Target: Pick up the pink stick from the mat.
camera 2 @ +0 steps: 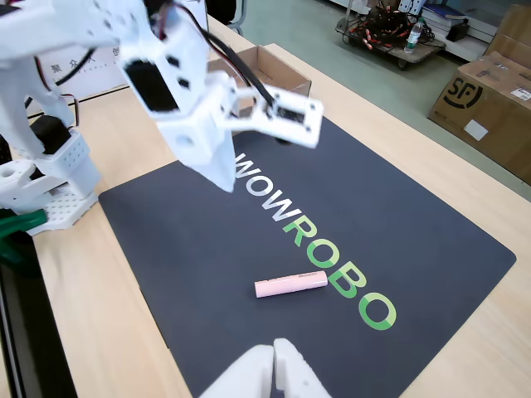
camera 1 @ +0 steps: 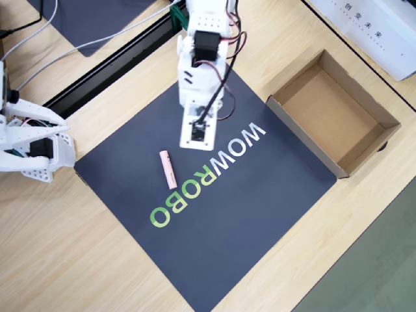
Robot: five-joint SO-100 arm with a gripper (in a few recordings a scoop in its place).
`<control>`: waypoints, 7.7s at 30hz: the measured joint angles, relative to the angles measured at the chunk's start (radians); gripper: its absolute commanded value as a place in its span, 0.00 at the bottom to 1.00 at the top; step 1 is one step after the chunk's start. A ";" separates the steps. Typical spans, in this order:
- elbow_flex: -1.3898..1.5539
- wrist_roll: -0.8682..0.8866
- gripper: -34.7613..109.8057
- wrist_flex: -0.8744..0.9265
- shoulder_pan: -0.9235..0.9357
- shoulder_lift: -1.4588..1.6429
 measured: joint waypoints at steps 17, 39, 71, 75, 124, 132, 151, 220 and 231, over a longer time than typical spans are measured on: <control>-0.382 -0.006 0.26 -0.051 0.133 -0.405; -0.414 -0.006 0.41 -0.400 0.172 -0.690; -0.445 0.006 0.26 -0.511 0.163 -0.799; -0.443 0.023 0.26 -0.439 0.158 -0.755; -0.445 0.357 0.26 0.044 -0.802 -0.304; -0.445 0.376 0.26 -0.074 -0.923 -0.433; -0.445 0.376 0.28 -0.103 -1.063 -0.505; 0.986 0.299 0.24 -0.443 -1.043 0.894; 1.399 0.268 0.24 -0.451 -1.045 1.269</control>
